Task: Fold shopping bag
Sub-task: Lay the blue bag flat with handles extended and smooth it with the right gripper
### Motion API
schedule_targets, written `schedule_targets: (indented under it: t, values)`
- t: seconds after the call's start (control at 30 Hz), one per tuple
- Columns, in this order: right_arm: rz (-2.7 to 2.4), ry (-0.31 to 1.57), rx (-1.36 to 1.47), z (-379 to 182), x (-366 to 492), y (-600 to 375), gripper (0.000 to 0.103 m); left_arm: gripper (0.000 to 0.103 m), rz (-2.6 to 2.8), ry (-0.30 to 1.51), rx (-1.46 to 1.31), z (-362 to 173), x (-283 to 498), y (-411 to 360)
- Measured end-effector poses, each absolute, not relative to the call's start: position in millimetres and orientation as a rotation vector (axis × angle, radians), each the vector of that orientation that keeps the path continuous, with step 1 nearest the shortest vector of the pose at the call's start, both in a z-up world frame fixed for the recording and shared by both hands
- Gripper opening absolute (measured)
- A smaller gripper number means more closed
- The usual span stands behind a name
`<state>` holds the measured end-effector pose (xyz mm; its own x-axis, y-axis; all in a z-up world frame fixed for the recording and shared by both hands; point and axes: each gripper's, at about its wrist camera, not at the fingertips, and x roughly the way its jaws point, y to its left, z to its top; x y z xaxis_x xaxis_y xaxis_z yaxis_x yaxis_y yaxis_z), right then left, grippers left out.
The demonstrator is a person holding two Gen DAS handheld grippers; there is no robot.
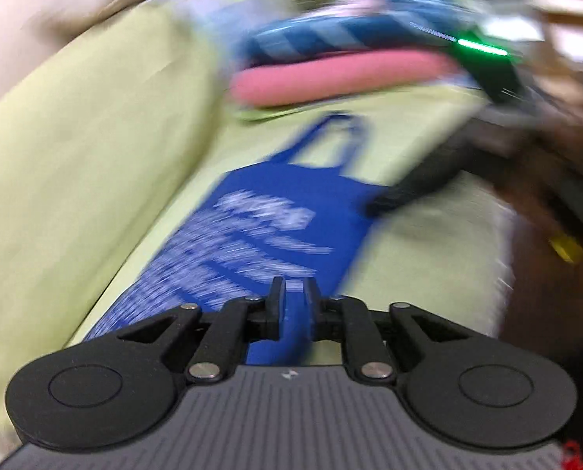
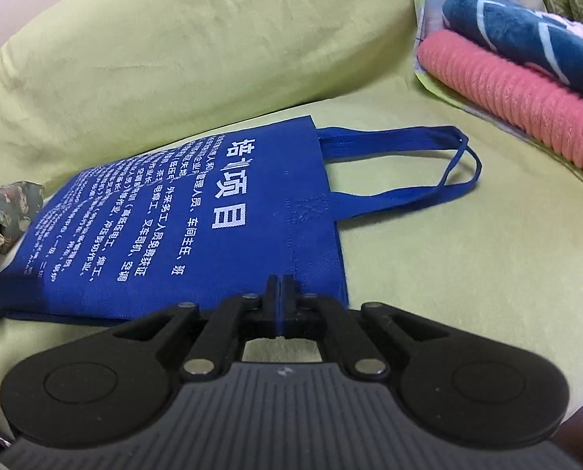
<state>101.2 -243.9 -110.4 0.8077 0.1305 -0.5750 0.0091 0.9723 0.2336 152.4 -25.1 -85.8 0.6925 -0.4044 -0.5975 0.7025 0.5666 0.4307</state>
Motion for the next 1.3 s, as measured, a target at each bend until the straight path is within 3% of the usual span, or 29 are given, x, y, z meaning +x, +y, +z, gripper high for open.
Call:
schedule_targets:
  t: [0.13, 0.23, 0.6, 0.7, 0.9, 1.13, 1.3]
  values:
    - [0.057, 0.644, 0.217, -107.0, 100.0, -242.2, 0.000, 0.013, -0.624, 0.646, 0.629, -109.7, 192.7, -31.5]
    - [0.060, 0.665, 0.193, -104.8, 103.2, -241.2, 0.000, 0.013, -0.588, 0.624, 0.652, -122.7, 182.7, -27.5]
    - [0.038, 0.686, 0.056, -102.2, 105.9, -224.1, 0.000, 0.016, -0.185, 0.744, 0.485, -123.7, 191.4, 97.4]
    - [0.028, 0.691, 0.037, -101.3, 106.7, -221.2, 0.000, 0.010, -0.193, 0.787, 0.456, -105.7, 187.3, 103.0]
    - [0.025, 0.707, 0.034, -99.4, 109.5, -220.8, 0.000, 0.012, -0.336, 0.630, 0.397, -55.8, 207.7, 73.6]
    - [0.028, 0.747, 0.020, -95.6, 115.0, -219.4, 0.000, 0.016, -0.362, 0.757, 0.497, -103.8, 272.2, 41.1]
    - [0.038, 0.759, 0.008, -94.8, 116.1, -218.1, 0.000, 0.016, -0.191, 0.789, 0.511, -113.4, 291.4, 89.2]
